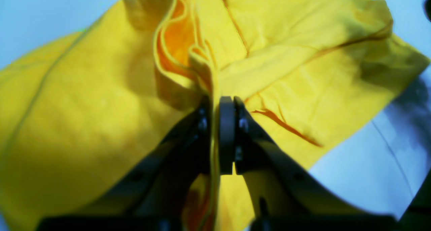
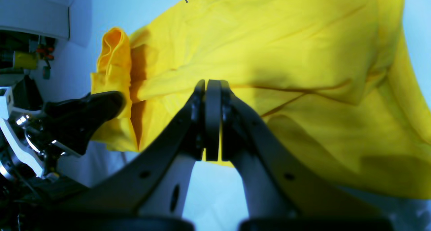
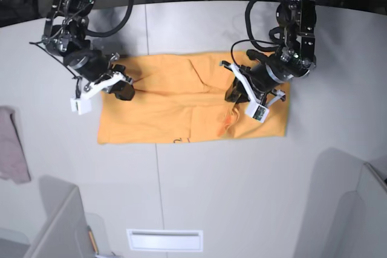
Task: Fold the T-shirt properly
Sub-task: 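Carry the strip end in the left gripper toward the right gripper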
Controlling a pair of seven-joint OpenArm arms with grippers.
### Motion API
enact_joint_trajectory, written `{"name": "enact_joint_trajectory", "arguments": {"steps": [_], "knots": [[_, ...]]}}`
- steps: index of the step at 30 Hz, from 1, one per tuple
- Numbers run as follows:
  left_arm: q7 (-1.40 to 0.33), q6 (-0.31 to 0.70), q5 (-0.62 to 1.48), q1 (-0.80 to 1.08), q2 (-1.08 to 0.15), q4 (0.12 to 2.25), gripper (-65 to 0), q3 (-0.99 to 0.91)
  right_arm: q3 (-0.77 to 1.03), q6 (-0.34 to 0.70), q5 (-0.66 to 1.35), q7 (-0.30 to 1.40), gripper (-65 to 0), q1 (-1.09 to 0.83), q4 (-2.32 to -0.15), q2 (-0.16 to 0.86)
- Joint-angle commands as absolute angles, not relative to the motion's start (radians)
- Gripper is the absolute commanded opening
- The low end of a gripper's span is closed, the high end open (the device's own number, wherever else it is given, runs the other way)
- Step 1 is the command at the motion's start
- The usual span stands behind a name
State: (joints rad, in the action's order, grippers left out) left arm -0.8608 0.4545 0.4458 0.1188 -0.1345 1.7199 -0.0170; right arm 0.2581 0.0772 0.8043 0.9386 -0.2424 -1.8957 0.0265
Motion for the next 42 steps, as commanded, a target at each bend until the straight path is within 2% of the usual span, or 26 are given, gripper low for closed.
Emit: {"name": "enact_joint_trajectory", "arguments": {"steps": [1, 18, 25, 42], "knots": [[-0.832, 0.46, 0.464, 0.099, -0.137, 1.732, -65.0, -0.008, 0.262, 0.079, 0.823, 0.923, -65.0, -0.232, -1.91, 0.03], [-0.835, 0.453, 0.458, 0.079, -0.136, 1.764, -65.0, 0.036, 0.262, 0.077, 0.823, 0.923, -65.0, -0.226, -1.91, 0.03], [-0.832, 0.415, 0.458, 0.051, -0.136, 1.709, -65.0, 0.081, 0.262, 0.077, 0.823, 0.923, -65.0, -0.225, -1.91, 0.03], [-0.831, 0.415, 0.464, 0.05, -0.136, 1.705, -65.0, 0.081, 0.262, 0.077, 0.823, 0.923, -65.0, -0.225, -1.91, 0.03]]}}
